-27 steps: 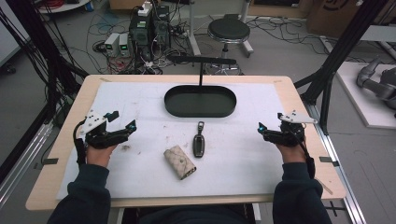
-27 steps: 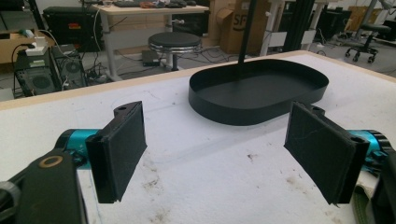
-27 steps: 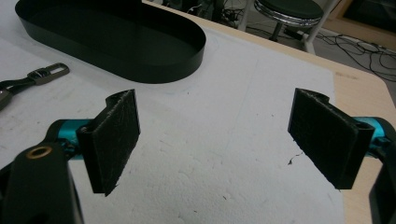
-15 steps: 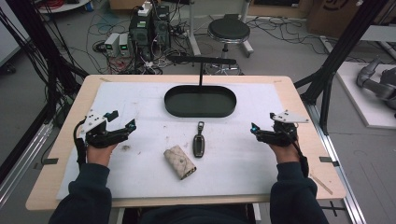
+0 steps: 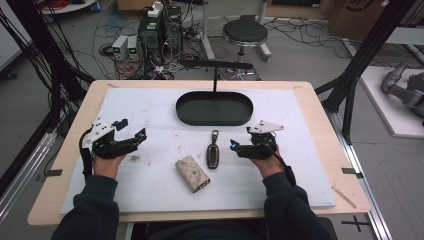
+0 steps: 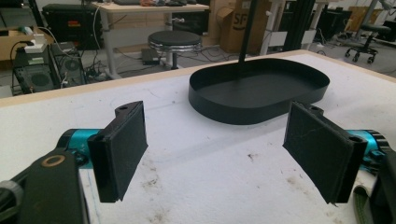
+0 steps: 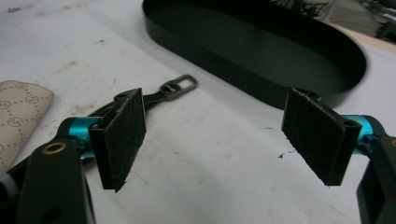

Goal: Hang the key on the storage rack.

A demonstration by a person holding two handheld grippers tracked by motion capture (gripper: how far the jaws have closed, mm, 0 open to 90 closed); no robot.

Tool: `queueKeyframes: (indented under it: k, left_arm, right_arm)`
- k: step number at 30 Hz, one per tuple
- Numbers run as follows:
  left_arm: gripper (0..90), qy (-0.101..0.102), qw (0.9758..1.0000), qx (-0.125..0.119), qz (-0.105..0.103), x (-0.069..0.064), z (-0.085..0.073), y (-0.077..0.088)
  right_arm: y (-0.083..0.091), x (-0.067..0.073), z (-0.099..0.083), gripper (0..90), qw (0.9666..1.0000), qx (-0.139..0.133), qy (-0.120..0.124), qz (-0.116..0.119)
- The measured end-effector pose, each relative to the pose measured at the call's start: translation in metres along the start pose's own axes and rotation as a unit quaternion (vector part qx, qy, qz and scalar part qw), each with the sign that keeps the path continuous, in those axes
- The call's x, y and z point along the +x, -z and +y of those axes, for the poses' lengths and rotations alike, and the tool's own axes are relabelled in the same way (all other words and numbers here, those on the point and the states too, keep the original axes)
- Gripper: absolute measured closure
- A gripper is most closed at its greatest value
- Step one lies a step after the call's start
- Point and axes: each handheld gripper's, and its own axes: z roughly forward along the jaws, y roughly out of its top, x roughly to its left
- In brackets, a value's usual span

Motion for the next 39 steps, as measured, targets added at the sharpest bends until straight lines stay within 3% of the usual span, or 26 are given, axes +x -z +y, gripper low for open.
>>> queueKeyframes:
  k: [4, 9, 11, 14, 21, 27, 28, 31, 32, 34, 36, 39]
  left_arm:
    - [21.3, 0.004, 1.0, 0.004, -0.005, 0.001, -0.001, -0.003]
    - [21.5, 0.008, 0.9999, 0.006, -0.004, 0.002, -0.002, -0.004]
    - [21.5, 0.008, 0.9999, 0.006, -0.004, 0.002, -0.002, -0.004]
    - [21.4, 0.008, 0.9999, 0.008, -0.006, 0.002, -0.002, -0.004]
    - [21.4, 0.011, 0.9999, 0.008, -0.004, 0.002, -0.002, -0.004]
    - [21.5, 0.011, 0.9999, 0.009, -0.005, 0.003, -0.002, -0.004]
    - [21.4, 0.013, 0.9999, 0.009, -0.005, 0.003, -0.002, -0.004]
    - [21.5, 0.012, 0.9998, 0.012, -0.006, 0.003, -0.003, -0.005]
    - [21.5, 0.012, 0.9998, 0.011, -0.006, 0.002, -0.003, -0.005]
    - [21.4, 0.01, 0.9998, 0.013, -0.007, 0.002, -0.003, -0.005]
    - [21.5, 0.01, 0.9998, 0.013, -0.007, 0.002, -0.003, -0.005]
    - [21.6, 0.013, 0.9998, 0.012, -0.007, 0.002, -0.003, -0.005]
  right_arm:
    - [-0.016, 0.015, 0.005, 20.8, 0.9998, 0.013, -0.006, 0.01]
    - [-0.05, 0.047, 0.009, 20.6, 0.9981, 0.05, 0.005, 0.035]
    - [-0.053, 0.05, 0.009, 20.6, 0.9977, 0.056, 0.007, 0.037]
    - [-0.066, 0.056, 0.005, 20.3, 0.9953, 0.09, 0.019, 0.03]
    - [-0.057, 0.047, 0.004, 25.2, 0.9938, 0.105, 0.034, 0.011]
    - [-0.038, 0.029, -0.004, 30.0, 0.9895, 0.131, 0.052, -0.029]
    - [-0.032, 0.021, -0.009, 30.5, 0.9891, 0.132, 0.045, -0.049]
    - [-0.03, 0.013, -0.013, 30.7, 0.9904, 0.127, 0.034, -0.041]
    - [-0.032, 0.009, -0.013, 30.9, 0.9918, 0.12, 0.036, -0.024]
    - [-0.034, 0.008, -0.013, 30.8, 0.9928, 0.113, 0.039, -0.013]
    - [-0.042, 0.007, -0.014, 29.3, 0.9941, 0.103, 0.028, 0.018]
    - [-0.052, 0.002, -0.016, 26.9, 0.9928, 0.115, 0.017, 0.03]
